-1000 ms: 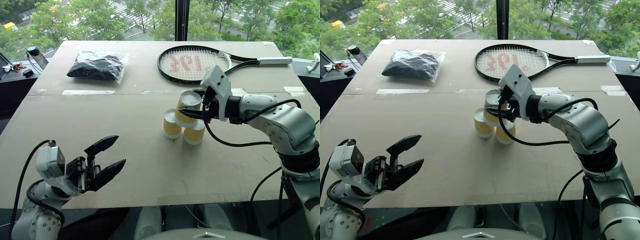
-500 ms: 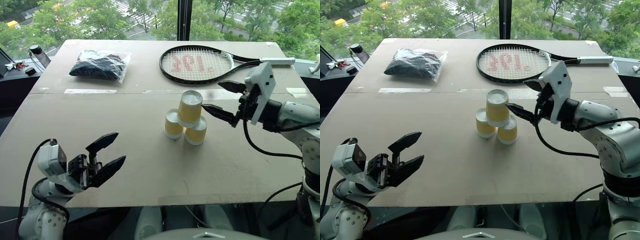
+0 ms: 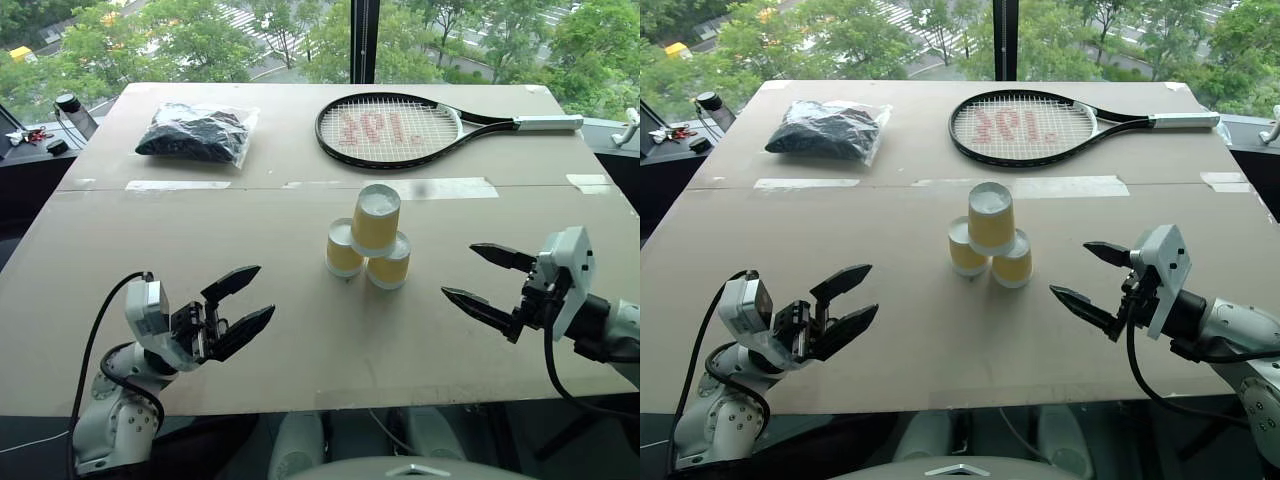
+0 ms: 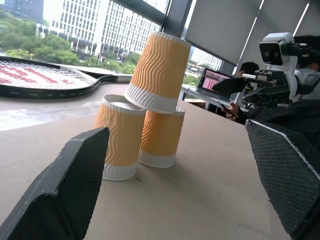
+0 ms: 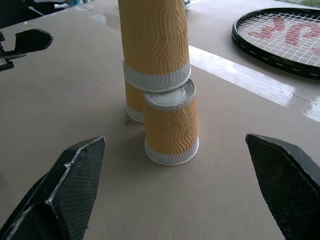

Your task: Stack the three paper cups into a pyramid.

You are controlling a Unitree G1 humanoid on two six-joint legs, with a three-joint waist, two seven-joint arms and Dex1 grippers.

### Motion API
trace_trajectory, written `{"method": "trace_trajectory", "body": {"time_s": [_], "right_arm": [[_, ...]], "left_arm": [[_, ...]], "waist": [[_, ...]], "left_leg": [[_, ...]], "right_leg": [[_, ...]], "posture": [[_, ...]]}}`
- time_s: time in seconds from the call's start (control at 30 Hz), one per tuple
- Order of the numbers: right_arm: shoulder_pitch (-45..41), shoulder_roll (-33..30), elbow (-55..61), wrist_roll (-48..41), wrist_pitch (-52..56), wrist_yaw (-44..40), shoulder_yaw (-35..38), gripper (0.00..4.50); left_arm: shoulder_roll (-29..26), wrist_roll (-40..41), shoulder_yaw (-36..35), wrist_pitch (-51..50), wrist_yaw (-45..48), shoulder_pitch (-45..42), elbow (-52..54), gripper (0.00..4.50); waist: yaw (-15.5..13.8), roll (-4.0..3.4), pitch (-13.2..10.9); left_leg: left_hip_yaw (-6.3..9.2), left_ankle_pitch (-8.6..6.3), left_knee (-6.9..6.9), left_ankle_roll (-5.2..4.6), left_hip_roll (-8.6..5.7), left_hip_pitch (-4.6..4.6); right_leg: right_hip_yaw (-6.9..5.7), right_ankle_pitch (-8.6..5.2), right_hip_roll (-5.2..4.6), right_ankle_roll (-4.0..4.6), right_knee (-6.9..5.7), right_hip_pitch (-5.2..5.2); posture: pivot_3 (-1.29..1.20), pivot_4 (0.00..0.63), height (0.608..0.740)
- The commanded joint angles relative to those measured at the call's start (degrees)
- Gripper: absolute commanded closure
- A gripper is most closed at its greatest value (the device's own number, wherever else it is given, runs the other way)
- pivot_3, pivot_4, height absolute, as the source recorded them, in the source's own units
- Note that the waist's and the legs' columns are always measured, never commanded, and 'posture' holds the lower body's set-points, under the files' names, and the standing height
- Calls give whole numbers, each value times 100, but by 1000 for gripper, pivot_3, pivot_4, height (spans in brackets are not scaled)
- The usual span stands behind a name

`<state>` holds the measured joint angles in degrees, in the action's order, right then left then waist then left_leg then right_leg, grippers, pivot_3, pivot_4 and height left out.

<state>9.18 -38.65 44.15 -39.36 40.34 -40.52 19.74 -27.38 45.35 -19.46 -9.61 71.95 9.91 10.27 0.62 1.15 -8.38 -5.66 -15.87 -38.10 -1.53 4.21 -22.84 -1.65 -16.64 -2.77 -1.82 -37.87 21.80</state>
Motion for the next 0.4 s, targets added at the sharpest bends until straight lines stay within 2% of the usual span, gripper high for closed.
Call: {"method": "trace_trajectory", "body": {"time_s": [0.03, 0.23, 0.4], "right_arm": [[612, 16, -366, 572, -927, -347, 211, 45], [1622, 241, -1471, 1248, -2513, -920, 510, 45], [1647, 314, -1975, 1489, -3071, -955, 407, 45]], "left_arm": [[-167, -238, -14, -131, -338, 197, 56, 0], [-367, -713, -154, -162, -953, 681, 236, 0], [-606, -841, 99, -647, -1325, 794, 537, 0]], "waist": [[-3, 0, 0], [-5, 1, 0], [2, 1, 0]], "left_leg": [[0, 0, 0, 0, 0, 0], [0, 0, 2, 0, 0, 2], [0, -1, 1, -1, 2, 14]], "right_leg": [[1, 0, -1, -1, 1, 0], [4, -3, -1, -3, 1, -2], [7, -3, -1, -1, -2, -8]], "posture": [[0, 150, 740], [0, 150, 740], [0, 150, 740]]}}
